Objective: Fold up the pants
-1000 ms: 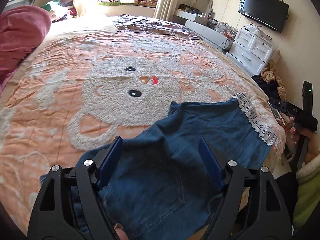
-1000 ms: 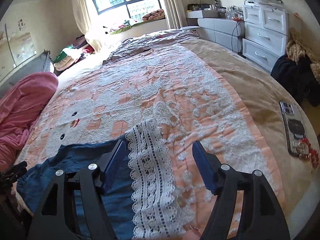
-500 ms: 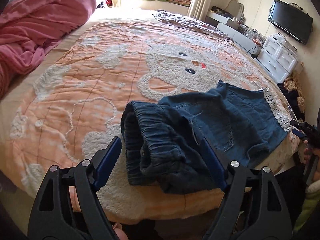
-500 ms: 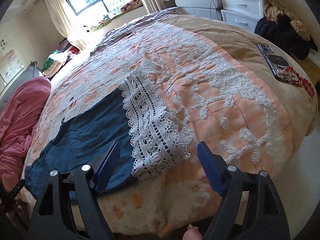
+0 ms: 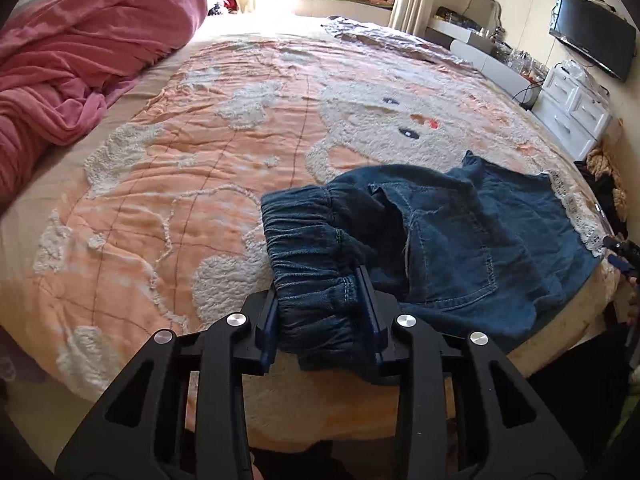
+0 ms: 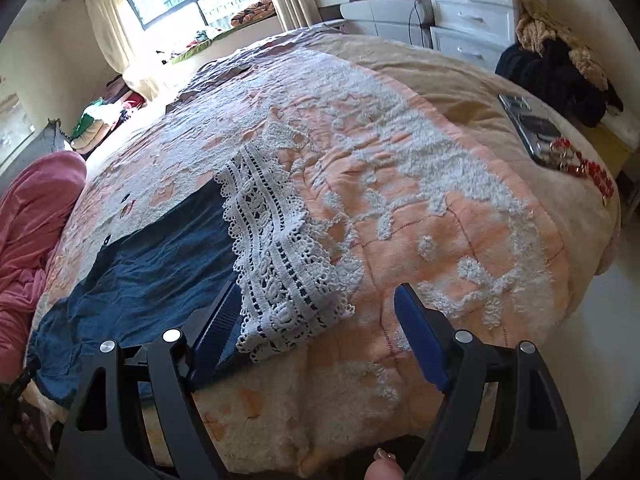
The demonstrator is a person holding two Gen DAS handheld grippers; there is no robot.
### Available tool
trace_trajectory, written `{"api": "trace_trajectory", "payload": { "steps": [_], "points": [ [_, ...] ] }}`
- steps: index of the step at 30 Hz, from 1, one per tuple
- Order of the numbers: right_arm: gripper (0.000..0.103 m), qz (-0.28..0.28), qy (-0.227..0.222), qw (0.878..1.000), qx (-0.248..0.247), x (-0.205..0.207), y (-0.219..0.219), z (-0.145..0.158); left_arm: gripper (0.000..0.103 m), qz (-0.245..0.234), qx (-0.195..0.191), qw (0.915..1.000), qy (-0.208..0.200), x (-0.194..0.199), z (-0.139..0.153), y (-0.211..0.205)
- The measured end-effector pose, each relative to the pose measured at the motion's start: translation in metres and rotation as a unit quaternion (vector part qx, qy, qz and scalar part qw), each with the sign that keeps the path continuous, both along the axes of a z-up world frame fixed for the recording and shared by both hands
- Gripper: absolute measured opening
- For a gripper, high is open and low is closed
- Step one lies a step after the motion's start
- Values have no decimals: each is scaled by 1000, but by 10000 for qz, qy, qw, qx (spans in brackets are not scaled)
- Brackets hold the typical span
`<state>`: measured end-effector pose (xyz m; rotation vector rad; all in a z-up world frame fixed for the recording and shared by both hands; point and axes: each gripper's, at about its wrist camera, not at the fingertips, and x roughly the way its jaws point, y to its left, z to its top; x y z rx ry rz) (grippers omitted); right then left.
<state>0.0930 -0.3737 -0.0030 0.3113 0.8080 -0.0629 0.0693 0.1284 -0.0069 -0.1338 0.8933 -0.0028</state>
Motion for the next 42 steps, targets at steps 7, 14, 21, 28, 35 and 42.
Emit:
{"api": "trace_trajectory", "payload": {
  "steps": [7,14,21,28,35,42],
  "points": [
    [78,370,161,9917,-1220,9,33,-4,50,132,38,9999,-14,-4,-6,4],
    [81,337,835,9871,-1325,23,24,-33,53,189,203,9981,-559,-29,45,2],
    [84,341,739,9911,-1051,19,19,-27,60,-704,27,9932,-926,-11,81,-64],
    [84,170,136,9970,-745,-1,10,-3,60,-1828,-142,9824,-350,37,28,-173],
    [84,132,31,9991,-410,-16,0,-8,61,-2068,586,9766,61,45,-34,-210],
    [84,253,95,9996,96,-13,-1,-15,64,-2091,460,9768,1,43,-27,-205]
  ]
}}
